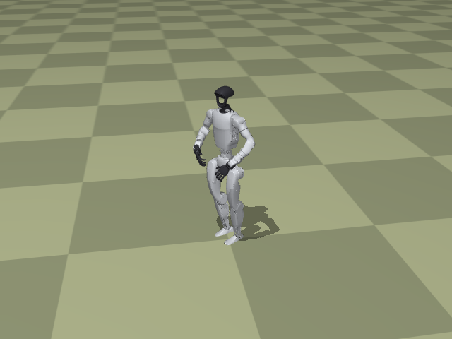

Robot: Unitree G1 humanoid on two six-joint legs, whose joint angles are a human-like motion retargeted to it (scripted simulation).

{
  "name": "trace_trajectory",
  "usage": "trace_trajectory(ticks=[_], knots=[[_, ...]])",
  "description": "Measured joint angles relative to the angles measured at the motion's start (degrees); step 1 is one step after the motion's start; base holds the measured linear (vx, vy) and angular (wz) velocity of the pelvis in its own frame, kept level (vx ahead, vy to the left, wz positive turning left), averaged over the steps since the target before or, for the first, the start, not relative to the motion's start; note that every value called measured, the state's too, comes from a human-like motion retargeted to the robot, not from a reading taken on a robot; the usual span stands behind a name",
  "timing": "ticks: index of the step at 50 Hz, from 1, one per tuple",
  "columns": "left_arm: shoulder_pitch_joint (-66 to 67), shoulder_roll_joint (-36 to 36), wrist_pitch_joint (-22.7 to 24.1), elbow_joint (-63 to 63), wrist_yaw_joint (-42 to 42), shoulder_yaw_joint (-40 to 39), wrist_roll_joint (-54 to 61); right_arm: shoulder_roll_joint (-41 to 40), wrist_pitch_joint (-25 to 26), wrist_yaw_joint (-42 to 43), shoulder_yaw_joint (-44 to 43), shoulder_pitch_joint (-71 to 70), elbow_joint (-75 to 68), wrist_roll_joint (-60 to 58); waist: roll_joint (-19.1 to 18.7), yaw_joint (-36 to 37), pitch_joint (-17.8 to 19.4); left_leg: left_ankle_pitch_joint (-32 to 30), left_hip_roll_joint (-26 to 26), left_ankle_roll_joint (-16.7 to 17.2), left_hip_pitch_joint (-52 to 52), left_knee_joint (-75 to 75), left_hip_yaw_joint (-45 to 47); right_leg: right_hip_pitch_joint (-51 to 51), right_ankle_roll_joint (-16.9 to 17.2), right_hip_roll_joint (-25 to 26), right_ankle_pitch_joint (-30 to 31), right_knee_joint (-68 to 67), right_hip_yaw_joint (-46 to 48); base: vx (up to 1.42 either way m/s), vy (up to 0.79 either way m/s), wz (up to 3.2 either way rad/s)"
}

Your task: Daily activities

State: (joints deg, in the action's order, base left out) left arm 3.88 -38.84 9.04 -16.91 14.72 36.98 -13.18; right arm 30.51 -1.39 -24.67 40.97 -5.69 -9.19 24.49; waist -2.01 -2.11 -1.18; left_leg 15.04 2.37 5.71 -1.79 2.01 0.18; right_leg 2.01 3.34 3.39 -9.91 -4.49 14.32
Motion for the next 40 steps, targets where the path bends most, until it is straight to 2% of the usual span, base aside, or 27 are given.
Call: trace_trajectory(ticks=[30,40], knots=[[1.03,1.09,1.44,1.53,-8.69,-3.24,-0.74,-2.33,-5.12,11.0,-6.09,3.95,0.56,-7.93,0.86,-0.95,0.27,-0.61,0.11,-0.06,0.51,-0.72,0.39,-0.4,-0.06,-0.15,0.5,0.63,0.96,0.0,0.0,0.0],[0.19,1.9,1.97,3.86,-9.72,-3.81,-0.09,-1.59,-5.99,11.08,-6.2,4.42,0.43,-10.62,1.56,-0.52,0.75,-0.8,0.16,-0.26,0.27,-0.79,0.33,-0.17,0.06,-0.22,0.61,0.6,1.2,0.0,0.0,0.0]])
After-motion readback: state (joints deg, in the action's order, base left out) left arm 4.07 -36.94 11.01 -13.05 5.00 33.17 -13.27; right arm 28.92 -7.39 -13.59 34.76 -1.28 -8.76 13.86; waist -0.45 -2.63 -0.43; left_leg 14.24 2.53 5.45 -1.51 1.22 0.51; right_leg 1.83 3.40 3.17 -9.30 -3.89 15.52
